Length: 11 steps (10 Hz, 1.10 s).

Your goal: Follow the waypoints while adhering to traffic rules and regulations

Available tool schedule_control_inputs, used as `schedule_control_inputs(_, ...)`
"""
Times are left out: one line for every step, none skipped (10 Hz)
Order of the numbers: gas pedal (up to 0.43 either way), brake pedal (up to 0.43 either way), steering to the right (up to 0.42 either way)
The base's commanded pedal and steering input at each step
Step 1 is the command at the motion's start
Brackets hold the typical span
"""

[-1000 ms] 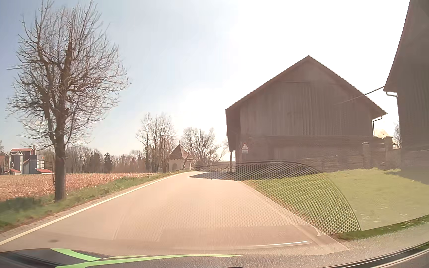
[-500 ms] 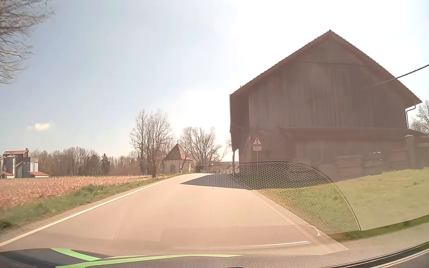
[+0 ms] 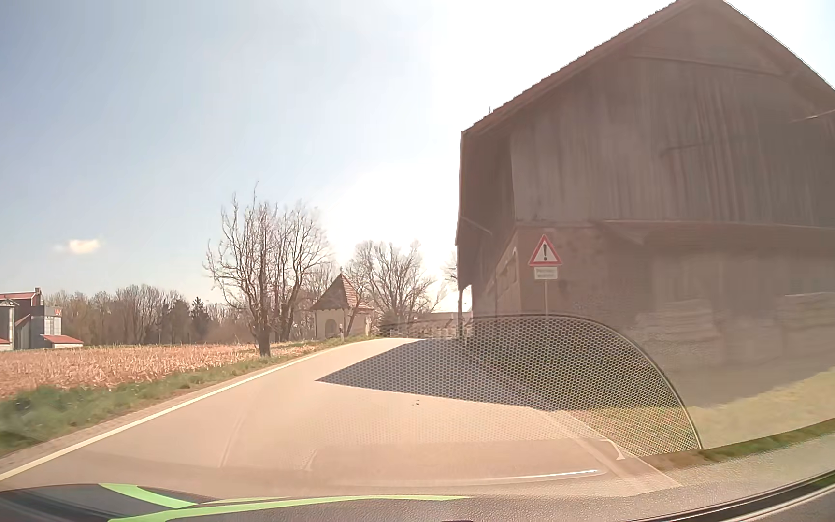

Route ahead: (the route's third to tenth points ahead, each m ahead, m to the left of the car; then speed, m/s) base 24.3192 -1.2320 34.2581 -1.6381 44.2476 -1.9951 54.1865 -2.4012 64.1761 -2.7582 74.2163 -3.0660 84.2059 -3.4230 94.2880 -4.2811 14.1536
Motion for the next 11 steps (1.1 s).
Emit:
schedule_control_inputs(0.039, 0.0, -0.001)
schedule_control_inputs(0.028, 0.0, 0.001)
schedule_control_inputs(0.028, 0.0, 0.001)
schedule_control_inputs(0.028, 0.0, 0.001)
schedule_control_inputs(0.028, 0.0, 0.001)
schedule_control_inputs(0.028, 0.0, 0.001)
schedule_control_inputs(0.028, 0.0, 0.001)
schedule_control_inputs(0.028, 0.0, 0.001)
schedule_control_inputs(0.047, 0.0, 0.004)
schedule_control_inputs(0.059, 0.0, 0.007)
schedule_control_inputs(0.059, 0.0, 0.007)
